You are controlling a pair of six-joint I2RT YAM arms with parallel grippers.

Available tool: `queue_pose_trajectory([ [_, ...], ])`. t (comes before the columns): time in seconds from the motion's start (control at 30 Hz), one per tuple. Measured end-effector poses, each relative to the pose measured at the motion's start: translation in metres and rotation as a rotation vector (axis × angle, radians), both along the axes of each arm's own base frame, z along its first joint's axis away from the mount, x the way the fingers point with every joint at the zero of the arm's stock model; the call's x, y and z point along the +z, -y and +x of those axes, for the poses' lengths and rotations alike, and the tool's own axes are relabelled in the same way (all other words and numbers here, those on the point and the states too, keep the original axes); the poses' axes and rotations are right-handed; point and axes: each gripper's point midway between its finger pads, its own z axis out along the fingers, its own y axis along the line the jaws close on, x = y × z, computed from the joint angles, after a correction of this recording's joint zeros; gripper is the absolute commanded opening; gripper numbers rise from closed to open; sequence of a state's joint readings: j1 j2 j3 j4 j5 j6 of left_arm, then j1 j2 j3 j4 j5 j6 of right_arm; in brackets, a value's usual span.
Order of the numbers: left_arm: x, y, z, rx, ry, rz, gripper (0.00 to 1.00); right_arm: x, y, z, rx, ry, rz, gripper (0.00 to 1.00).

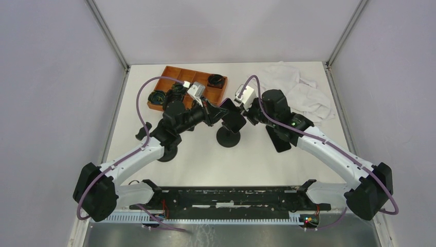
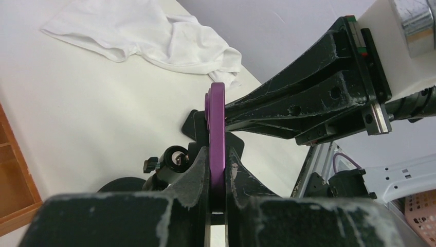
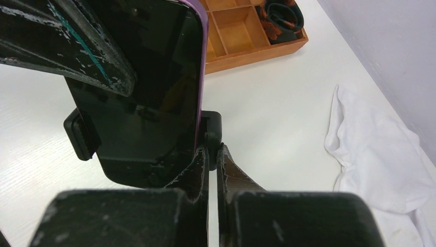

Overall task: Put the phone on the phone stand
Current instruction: Install the phone on the phone stand.

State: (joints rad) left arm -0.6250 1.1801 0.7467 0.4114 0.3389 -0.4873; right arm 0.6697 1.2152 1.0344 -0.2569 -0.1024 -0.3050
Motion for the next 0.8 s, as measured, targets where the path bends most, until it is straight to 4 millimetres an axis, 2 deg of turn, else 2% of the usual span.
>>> queue_pose_trajectory([
  [0.8,-0.0012,-0.0023,0.0074,0.106,-0.071,0.038,0.02,0.0008,0.0009,0.0037,-0.021,0.024,-0.023,0.0],
])
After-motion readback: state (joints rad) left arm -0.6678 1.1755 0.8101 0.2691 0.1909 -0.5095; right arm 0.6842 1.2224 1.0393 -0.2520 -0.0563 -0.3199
